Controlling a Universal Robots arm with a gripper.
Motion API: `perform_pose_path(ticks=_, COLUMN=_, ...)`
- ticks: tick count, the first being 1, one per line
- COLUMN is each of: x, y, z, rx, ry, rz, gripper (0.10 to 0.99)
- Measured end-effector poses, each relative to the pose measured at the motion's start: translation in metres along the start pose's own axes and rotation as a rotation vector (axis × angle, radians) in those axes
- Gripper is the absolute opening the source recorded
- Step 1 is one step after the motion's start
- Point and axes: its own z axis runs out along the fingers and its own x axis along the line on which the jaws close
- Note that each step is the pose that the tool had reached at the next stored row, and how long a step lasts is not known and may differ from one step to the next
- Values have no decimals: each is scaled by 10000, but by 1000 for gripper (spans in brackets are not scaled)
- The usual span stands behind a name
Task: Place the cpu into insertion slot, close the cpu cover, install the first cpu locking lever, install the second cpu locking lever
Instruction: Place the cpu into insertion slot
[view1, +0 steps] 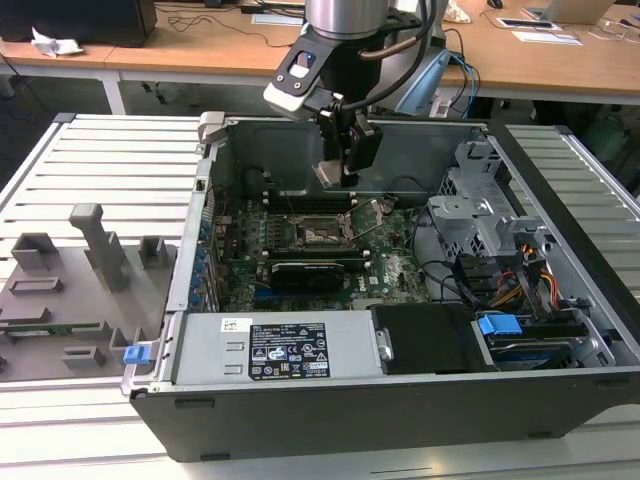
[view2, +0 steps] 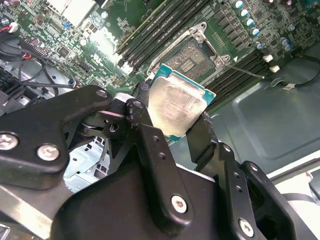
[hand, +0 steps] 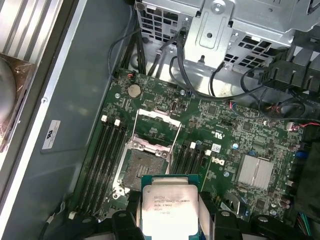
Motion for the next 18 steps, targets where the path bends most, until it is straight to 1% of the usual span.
perform_pose_path(ticks=6, x=0, y=0, z=8, rx=-3, ry=-6, rz=86, gripper=541)
perform_pose_path(ticks=14, x=1, y=-4, z=21, rx=-12, ry=-53, rz=611, gripper=541)
perform_pose_path(ticks=18, x=1, y=-5, z=28, rx=-15, ry=-62, rz=729, gripper=541)
